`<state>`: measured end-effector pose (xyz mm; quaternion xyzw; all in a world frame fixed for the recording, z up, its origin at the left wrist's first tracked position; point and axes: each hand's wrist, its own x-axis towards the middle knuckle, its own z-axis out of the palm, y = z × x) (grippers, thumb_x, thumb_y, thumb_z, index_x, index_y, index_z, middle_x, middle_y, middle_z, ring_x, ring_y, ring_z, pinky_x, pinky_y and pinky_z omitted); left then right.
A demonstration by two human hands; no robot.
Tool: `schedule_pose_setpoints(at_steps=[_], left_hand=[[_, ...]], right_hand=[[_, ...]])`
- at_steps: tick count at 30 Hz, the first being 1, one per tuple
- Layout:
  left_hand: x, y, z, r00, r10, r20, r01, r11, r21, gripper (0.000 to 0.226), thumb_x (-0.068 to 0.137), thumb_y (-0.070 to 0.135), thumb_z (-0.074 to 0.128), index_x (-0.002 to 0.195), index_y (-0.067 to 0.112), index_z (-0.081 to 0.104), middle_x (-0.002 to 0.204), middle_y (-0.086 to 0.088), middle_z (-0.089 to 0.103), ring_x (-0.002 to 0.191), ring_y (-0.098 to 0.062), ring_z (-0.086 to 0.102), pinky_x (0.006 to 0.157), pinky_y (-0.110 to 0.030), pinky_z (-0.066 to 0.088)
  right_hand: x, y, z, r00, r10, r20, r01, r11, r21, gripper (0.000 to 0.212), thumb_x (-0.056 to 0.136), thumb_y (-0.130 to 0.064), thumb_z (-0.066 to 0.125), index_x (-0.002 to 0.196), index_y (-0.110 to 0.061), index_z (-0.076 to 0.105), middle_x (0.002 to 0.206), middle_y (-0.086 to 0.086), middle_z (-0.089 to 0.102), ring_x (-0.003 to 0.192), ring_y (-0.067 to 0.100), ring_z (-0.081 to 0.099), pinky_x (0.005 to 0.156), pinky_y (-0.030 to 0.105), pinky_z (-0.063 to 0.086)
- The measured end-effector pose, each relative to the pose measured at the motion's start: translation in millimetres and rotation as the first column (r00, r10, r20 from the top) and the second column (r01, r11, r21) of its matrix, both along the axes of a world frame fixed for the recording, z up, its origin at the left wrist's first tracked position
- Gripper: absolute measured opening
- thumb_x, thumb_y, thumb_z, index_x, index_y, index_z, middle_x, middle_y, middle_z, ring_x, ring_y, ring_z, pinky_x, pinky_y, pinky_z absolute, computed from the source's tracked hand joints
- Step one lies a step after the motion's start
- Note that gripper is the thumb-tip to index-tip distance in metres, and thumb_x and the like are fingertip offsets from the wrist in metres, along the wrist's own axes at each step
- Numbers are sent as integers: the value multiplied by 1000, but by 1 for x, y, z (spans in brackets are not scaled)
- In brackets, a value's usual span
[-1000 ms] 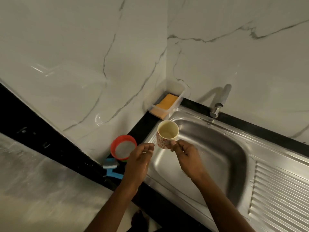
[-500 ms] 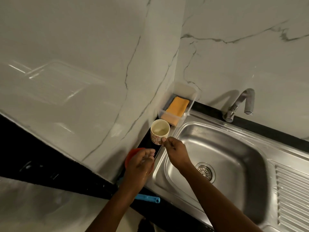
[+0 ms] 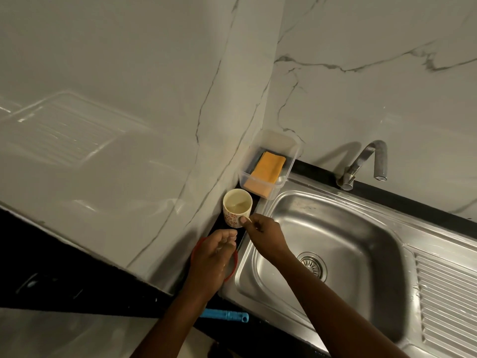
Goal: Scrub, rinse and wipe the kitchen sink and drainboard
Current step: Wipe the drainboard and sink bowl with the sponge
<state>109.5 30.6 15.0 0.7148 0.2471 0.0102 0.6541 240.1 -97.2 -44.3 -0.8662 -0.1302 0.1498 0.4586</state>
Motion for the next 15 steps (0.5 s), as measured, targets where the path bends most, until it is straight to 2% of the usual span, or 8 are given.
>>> schedule_pose_setpoints(at_steps=[3,6,8,11,13,15], left_hand=[[6,0,1,1000,2,7,-1,1000,-22,26,104,14,59,120,31,71,120,13,74,115,-1,67,96,-17,51],[12,-2,5,1000,-2,12,2,999,-35,23,104,15,59,110,34,72,107,18,76,105,4,68,87,-13,50],[17,-4,6,1000,-13,10,14,999,-35,20,105,19,59,106,33,72,104,16,76,101,1,68,86,-14,49],[22,-6,7,999,-32,-2,32,997,-66,16,106,23,59,111,31,72,111,13,75,106,0,67,92,-20,49],[24,-6,7,999,-47,-14,46,996,-71,20,105,27,58,122,27,70,119,13,73,117,-4,65,100,-25,49],[25,-5,8,997,-68,-27,67,996,-61,27,106,29,58,130,25,68,126,13,71,122,-3,62,104,-24,47]], right_hand=[[6,-9,16,994,-13,104,19,998,-55,23,99,-50,62,92,-29,70,89,-14,73,87,-1,68,77,21,55],[26,-13,50,973,-60,223,63,998,-8,15,102,-34,63,96,-23,70,87,-16,70,84,-6,65,71,7,48],[49,-10,72,957,-152,247,139,988,69,16,102,-31,62,94,-20,71,85,-11,71,81,-1,66,68,9,47],[92,3,85,953,-294,71,280,946,162,20,99,-28,60,94,-13,71,87,6,73,87,25,72,77,37,58],[123,17,87,929,-348,-127,367,914,174,22,99,-22,57,103,-5,70,104,16,72,105,36,69,87,45,58],[147,32,91,855,-346,-386,449,866,218,30,101,-17,56,127,-3,63,128,18,63,128,37,57,102,45,51]])
